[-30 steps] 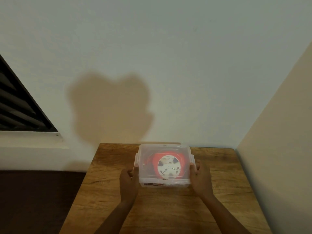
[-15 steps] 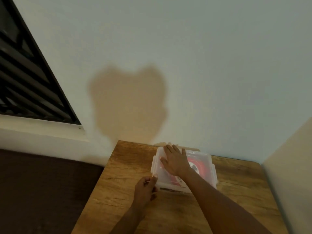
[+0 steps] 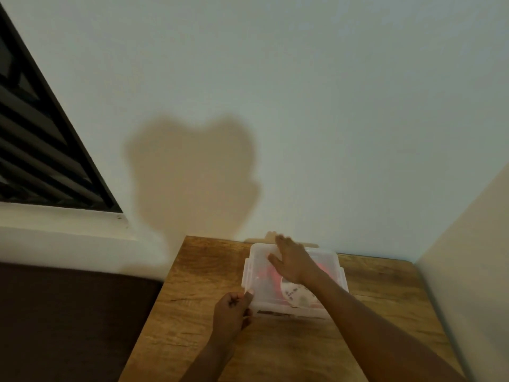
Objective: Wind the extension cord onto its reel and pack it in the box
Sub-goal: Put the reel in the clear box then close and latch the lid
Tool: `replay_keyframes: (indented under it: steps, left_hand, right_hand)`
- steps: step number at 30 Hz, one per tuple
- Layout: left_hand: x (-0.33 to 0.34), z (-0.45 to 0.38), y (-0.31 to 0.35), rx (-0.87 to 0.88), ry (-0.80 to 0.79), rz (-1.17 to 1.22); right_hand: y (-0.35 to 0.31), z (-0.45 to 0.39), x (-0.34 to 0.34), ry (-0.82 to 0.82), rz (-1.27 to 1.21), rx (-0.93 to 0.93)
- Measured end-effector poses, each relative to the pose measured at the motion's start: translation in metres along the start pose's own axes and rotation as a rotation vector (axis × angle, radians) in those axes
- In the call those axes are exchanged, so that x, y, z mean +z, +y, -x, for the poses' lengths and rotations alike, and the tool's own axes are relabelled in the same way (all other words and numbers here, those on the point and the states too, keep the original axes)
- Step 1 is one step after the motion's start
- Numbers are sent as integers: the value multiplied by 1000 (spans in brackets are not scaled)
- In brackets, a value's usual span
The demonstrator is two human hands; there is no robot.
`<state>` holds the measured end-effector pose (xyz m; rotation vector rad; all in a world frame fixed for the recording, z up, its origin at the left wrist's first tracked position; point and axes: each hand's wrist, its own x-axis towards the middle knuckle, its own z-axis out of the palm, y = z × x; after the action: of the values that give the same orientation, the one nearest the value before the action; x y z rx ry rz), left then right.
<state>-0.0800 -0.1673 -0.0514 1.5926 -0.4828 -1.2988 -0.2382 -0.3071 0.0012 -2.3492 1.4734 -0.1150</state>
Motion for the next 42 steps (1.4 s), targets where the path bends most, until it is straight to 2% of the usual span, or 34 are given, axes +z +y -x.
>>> replay_keyframes:
  steps: [2,4,11,16,22,25,27,28,30,31,33,36,42]
  left_hand:
    - [0,-1,-1,16,12,-6]
    - [0,-1,-4,27,16,-4]
    - [-1,-5,-6,49,9,-52]
    - [1,-5,-7,62,30,-53]
    - [1,-7,-11,84,45,-45]
    - [0,-6,-13,38,15,-60]
    - [-2,-8,-12,-29,-16,-51]
    - [-3,-8,-10,-53,-55,-37]
    - [-6,-7,-1,-61,-176,4]
    - [-6,-6,5,-59,-222,23]
    - [-5,-5,19,-56,-254,38]
    - [-1,-5,39,-27,-280,-10]
    - [3,-26,57,-29,-220,-96]
  right_hand:
    - [24,23,10,59,84,124]
    - [46,42,16,48,128,180]
    - [56,45,1,-75,70,155]
    - [56,87,26,106,87,292]
    - [62,99,32,63,53,274]
    - [63,101,22,179,-233,300]
    - [67,112,18,342,-589,466]
    - [68,120,17,360,-807,591]
    - [72,134,16,212,-1232,776]
    - [74,141,15,123,-1352,793]
    - [79,146,13,94,-1436,773]
    - [79,139,8,222,-1506,814]
    - [81,132,3,286,-1507,850]
